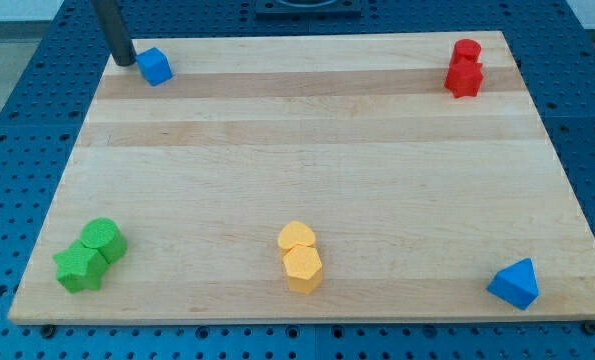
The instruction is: Slide the blue cube diagonally to the top right of the yellow heart
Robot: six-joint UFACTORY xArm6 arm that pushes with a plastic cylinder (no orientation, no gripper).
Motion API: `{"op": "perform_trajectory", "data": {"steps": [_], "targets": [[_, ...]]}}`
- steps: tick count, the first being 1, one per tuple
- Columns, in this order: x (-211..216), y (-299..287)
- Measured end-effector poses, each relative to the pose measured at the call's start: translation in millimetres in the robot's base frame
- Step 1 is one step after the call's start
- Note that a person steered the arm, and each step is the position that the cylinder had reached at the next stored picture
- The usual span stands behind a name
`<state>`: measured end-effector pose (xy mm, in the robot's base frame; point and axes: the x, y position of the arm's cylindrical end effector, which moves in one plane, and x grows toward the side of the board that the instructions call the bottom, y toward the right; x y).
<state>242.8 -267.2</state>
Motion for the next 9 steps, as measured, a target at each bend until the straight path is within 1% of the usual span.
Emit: {"op": "perform_trajectory", "data": {"steps": [1,2,3,4,6,7,8,9], "targets": [[0,5],[28,52],[66,137],[104,210],[234,316],[248,326],[245,306],[214,264]]}}
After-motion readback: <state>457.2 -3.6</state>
